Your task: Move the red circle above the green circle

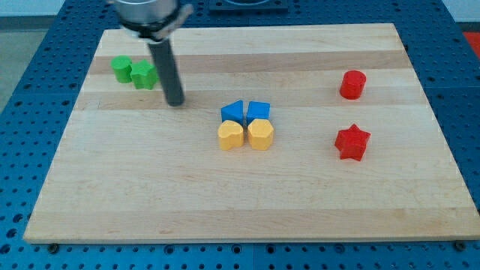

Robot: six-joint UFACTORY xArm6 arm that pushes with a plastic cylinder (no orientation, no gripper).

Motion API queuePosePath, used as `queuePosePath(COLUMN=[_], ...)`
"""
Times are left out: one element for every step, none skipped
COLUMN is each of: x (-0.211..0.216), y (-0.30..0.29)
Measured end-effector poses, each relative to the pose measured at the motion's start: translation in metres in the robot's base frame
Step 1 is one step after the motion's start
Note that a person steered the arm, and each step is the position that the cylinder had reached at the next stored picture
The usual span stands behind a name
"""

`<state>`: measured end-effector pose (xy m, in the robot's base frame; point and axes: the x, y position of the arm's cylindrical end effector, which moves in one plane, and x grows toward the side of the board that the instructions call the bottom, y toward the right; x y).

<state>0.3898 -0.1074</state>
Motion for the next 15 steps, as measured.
queuePosePath(x=[-0.003, -0.02, -0.047, -0.076, -0.081, -0.038, 0.002, -0.001, -0.016, 0.011, 0.026, -0.002, -0.038, -0.055, -0.051], y=[0.053, 0.1, 0.15, 0.207, 0.289, 0.343, 0.336, 0.257, 0.204, 0.234, 0.288, 0.309, 0.254, 0.192, 0.219])
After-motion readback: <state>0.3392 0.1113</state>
